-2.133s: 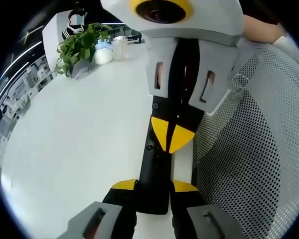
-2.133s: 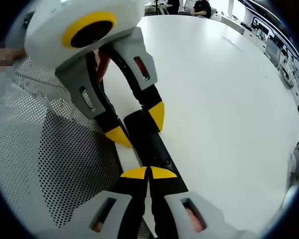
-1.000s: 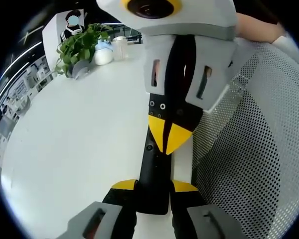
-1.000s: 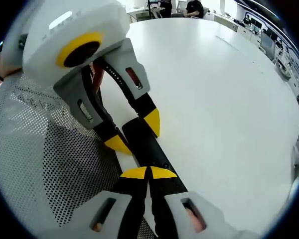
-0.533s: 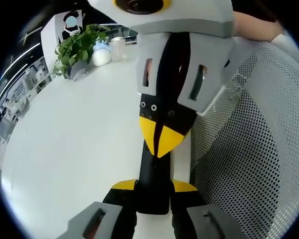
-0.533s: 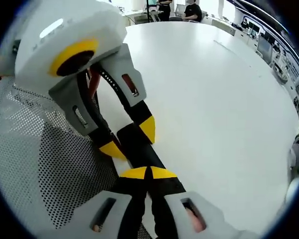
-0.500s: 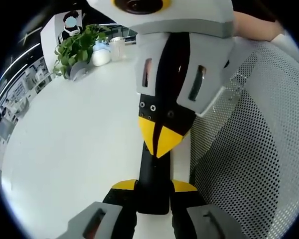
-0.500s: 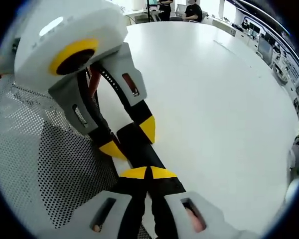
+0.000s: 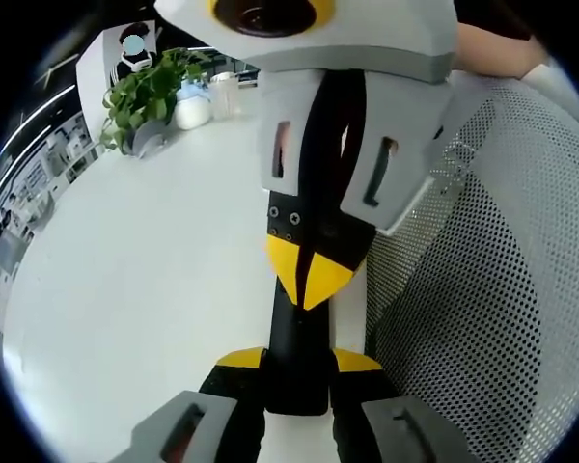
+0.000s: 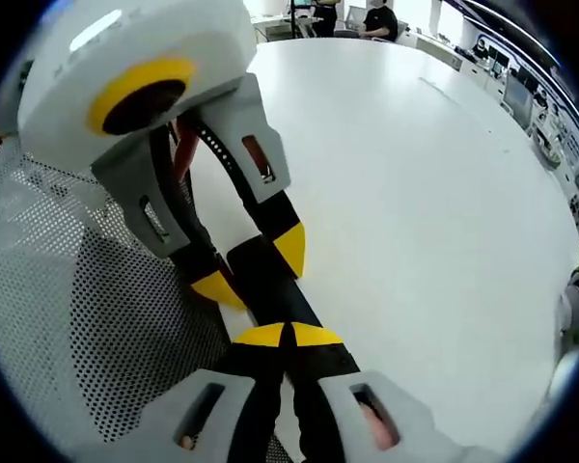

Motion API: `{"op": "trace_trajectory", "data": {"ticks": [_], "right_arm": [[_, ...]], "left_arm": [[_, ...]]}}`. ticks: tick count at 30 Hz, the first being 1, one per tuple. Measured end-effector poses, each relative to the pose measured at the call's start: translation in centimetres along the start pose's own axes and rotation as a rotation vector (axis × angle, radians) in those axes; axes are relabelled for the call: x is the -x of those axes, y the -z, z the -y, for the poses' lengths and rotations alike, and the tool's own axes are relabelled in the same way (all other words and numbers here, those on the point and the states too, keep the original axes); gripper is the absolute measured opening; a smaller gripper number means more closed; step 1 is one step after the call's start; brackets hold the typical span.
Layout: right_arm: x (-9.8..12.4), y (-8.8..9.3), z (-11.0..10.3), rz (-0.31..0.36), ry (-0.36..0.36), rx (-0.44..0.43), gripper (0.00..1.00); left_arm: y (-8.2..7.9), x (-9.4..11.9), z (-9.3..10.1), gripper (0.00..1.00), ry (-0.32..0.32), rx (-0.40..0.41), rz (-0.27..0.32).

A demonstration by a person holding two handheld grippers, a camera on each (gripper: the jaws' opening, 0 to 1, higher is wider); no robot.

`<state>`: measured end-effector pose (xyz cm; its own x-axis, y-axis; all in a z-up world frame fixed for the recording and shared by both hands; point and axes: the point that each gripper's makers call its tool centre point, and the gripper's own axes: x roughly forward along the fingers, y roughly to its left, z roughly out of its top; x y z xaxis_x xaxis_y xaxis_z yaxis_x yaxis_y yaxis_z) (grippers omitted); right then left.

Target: Press the specified remote control buttons in sequence, fully releasing each button before pressing the next.

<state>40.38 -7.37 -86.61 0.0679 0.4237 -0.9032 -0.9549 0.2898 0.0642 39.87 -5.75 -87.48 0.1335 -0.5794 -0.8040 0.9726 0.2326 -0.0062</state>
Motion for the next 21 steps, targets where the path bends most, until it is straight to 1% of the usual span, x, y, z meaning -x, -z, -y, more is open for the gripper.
{"op": "trace_trajectory", "data": {"ticks": [4, 7, 10, 13, 15, 17, 21], "right_arm": [[-0.03, 0.00, 0.09, 0.005, -0.007, -0.024, 0.00], [-0.06, -0.03, 0.02, 0.008, -0.019, -0.009, 0.00], [-0.09, -0.05, 0.06, 0.006, -0.019, -0.016, 0.00], [-0.14, -0.10, -0.02, -0.004, -0.011, 0.025, 0.00], [-0.16, -0.14, -0.07, -0.014, -0.004, 0.037, 0.00], [-0.11, -0.10, 0.01, -0.017, -0.003, 0.021, 0.00], [-0.03, -0.06, 0.20, -0.007, -0.019, -0.047, 0.00]], "left_arm": [[0.00, 0.01, -0.01, 0.25, -0.001, 0.003, 0.000], [-0.01, 0.01, -0.02, 0.25, -0.001, 0.004, 0.001], [-0.03, -0.02, -0.05, 0.25, -0.001, 0.005, 0.002], [-0.04, -0.03, -0.07, 0.25, 0.000, 0.003, 0.005], [-0.05, -0.01, -0.05, 0.25, 0.002, 0.002, 0.008], [-0.05, -0.01, -0.04, 0.25, 0.002, 0.002, 0.007], [-0.09, 0.04, -0.02, 0.25, 0.001, 0.004, 0.010]]}}
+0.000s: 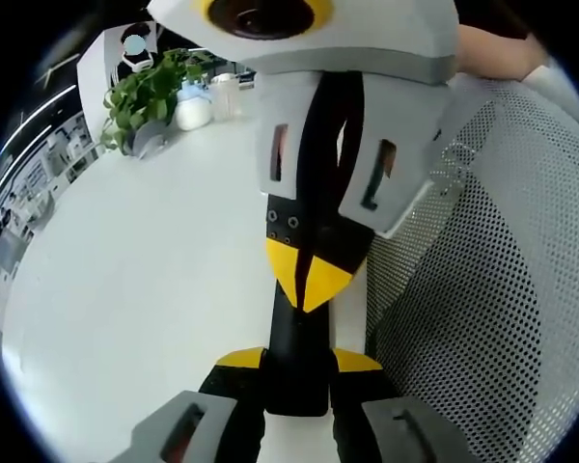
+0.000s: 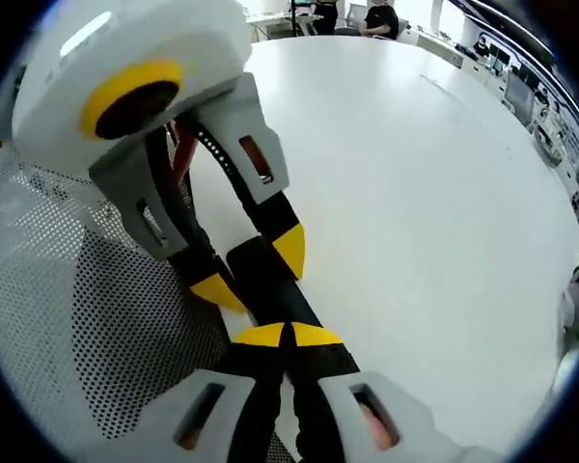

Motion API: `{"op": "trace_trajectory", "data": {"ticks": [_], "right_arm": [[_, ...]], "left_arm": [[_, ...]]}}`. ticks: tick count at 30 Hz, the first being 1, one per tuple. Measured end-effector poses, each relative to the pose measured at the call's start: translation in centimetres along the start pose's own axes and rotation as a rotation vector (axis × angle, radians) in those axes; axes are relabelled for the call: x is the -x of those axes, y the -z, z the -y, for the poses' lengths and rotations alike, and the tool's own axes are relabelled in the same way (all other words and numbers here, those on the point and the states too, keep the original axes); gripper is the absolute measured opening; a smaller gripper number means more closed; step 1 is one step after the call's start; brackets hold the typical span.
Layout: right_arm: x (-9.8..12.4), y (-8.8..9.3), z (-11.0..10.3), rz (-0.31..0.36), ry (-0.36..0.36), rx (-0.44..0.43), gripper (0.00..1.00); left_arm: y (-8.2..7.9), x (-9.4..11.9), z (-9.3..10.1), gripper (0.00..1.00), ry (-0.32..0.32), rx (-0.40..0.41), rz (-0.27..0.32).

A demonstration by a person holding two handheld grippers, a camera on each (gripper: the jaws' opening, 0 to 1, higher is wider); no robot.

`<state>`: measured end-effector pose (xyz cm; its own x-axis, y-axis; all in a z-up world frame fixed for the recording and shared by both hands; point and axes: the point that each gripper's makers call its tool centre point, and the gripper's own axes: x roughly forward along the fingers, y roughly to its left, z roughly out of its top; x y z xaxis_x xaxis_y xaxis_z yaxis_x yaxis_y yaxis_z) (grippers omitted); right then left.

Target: Press the specified remote control buttons in sequence, fully releasing each button before pressing the next.

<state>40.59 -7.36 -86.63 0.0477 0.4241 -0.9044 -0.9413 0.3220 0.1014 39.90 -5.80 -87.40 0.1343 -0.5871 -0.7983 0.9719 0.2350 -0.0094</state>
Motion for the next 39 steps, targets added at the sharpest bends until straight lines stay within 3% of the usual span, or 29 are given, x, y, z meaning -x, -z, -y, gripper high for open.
{"op": "trace_trajectory", "data": {"ticks": [39], "right_arm": [[-0.05, 0.04, -0.11, 0.003, -0.004, -0.024, 0.00]], "left_arm": [[0.06, -0.07, -0.03, 0.25, -0.002, 0.002, 0.005]]}}
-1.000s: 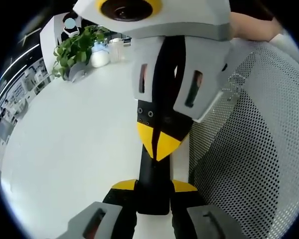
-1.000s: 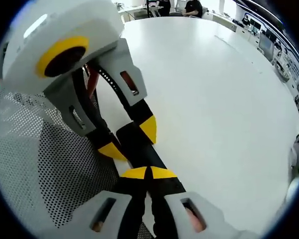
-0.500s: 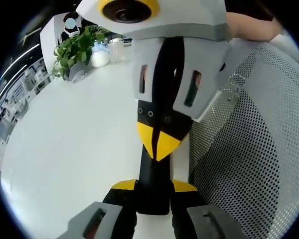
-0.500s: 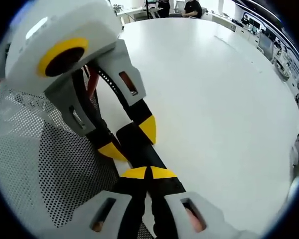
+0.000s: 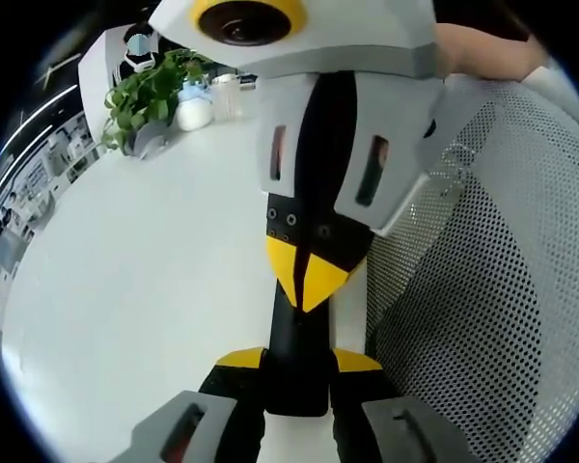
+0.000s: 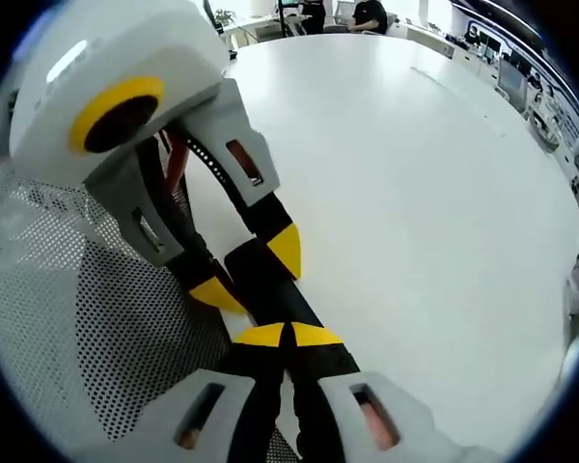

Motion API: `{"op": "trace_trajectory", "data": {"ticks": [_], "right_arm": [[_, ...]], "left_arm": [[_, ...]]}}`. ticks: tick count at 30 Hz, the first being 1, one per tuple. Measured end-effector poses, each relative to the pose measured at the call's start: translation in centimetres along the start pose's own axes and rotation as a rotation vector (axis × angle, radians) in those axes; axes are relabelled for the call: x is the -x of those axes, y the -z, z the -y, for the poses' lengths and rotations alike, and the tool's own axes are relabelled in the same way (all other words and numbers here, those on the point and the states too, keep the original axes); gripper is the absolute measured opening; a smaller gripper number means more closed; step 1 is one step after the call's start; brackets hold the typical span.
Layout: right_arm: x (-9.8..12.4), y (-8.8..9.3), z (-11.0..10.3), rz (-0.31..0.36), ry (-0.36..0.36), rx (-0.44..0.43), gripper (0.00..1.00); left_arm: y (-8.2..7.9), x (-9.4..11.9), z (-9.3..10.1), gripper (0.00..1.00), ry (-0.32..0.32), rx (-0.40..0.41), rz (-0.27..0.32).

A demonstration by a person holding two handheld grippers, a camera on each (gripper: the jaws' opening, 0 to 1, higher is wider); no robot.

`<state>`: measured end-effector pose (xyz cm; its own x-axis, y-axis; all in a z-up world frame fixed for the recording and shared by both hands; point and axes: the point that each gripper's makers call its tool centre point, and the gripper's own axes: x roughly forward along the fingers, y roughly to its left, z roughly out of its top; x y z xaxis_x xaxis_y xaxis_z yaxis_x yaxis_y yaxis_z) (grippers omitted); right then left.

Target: Press the specified remote control buttons in sequence, fully releasing each button before pressing the next.

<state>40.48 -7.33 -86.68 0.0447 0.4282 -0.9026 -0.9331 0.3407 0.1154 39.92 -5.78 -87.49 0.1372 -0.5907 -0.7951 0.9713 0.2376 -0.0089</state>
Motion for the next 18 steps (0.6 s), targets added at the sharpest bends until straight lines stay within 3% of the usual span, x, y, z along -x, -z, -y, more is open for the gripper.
{"op": "trace_trajectory", "data": {"ticks": [18], "right_arm": [[0.01, -0.01, -0.04, -0.005, -0.004, -0.006, 0.00]], "left_arm": [[-0.03, 0.03, 0.05, 0.25, 0.001, -0.001, 0.005]]}}
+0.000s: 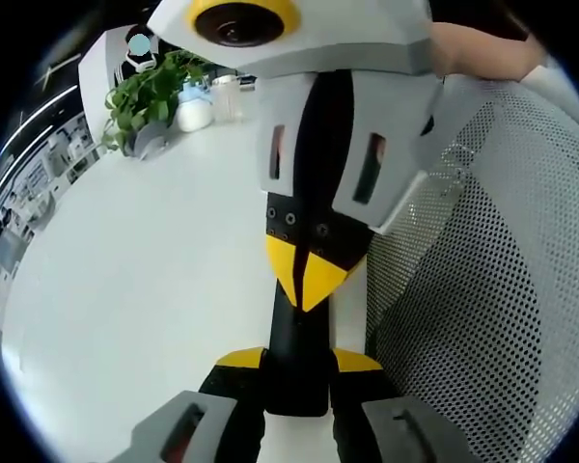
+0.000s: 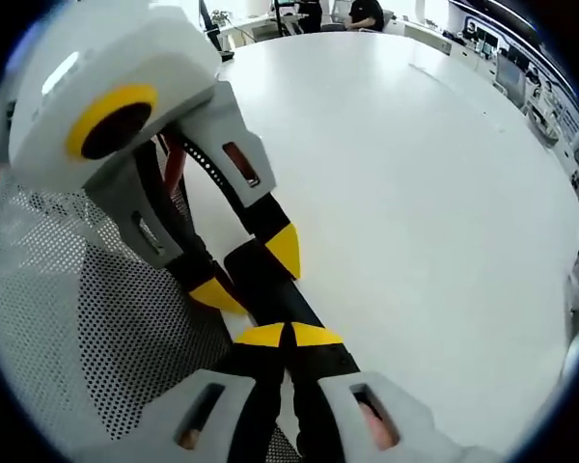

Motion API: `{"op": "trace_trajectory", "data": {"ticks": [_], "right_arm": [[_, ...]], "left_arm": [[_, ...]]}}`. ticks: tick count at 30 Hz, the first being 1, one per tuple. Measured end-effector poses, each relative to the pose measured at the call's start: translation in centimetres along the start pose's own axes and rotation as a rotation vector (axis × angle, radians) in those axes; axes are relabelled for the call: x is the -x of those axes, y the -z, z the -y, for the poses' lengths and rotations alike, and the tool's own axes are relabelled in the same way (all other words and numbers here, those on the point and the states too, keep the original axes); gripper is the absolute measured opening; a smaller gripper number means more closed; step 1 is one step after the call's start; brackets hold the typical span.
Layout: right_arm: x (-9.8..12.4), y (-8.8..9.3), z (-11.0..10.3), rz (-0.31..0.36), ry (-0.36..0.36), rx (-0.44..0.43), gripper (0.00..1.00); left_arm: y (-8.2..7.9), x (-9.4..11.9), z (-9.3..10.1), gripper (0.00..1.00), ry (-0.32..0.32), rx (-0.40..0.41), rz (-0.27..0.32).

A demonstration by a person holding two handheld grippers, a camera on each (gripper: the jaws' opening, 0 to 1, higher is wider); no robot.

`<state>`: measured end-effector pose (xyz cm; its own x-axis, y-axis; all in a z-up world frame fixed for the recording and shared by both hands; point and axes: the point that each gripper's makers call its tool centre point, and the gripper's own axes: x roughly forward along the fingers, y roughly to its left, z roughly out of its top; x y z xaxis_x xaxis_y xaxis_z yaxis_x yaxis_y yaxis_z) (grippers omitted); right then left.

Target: Press the specified remote control buttons in sequence, fully releasing each button before pressing the next.

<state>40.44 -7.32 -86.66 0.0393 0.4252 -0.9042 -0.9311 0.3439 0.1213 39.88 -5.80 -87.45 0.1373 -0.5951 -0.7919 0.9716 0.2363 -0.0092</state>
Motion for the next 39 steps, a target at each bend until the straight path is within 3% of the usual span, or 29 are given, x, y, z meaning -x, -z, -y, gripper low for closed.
{"op": "trace_trajectory", "data": {"ticks": [11, 27, 31, 39], "right_arm": [[-0.2, -0.6, -0.4, 0.026, -0.009, 0.049, 0.00], [-0.4, -0.8, -0.4, 0.066, -0.030, 0.018, 0.00], [-0.5, -0.8, -0.7, 0.060, -0.021, 0.070, 0.00], [-0.5, -1.0, -0.8, 0.056, -0.010, 0.055, 0.00]], "left_arm": [[0.0, 0.0, 0.0, 0.25, 0.000, 0.000, 0.001], [0.0, 0.0, 0.0, 0.25, 0.002, -0.003, 0.001], [0.0, 0.0, 0.0, 0.25, 0.002, -0.004, 0.001], [0.0, 0.0, 0.0, 0.25, 0.002, -0.003, 0.010]]}}
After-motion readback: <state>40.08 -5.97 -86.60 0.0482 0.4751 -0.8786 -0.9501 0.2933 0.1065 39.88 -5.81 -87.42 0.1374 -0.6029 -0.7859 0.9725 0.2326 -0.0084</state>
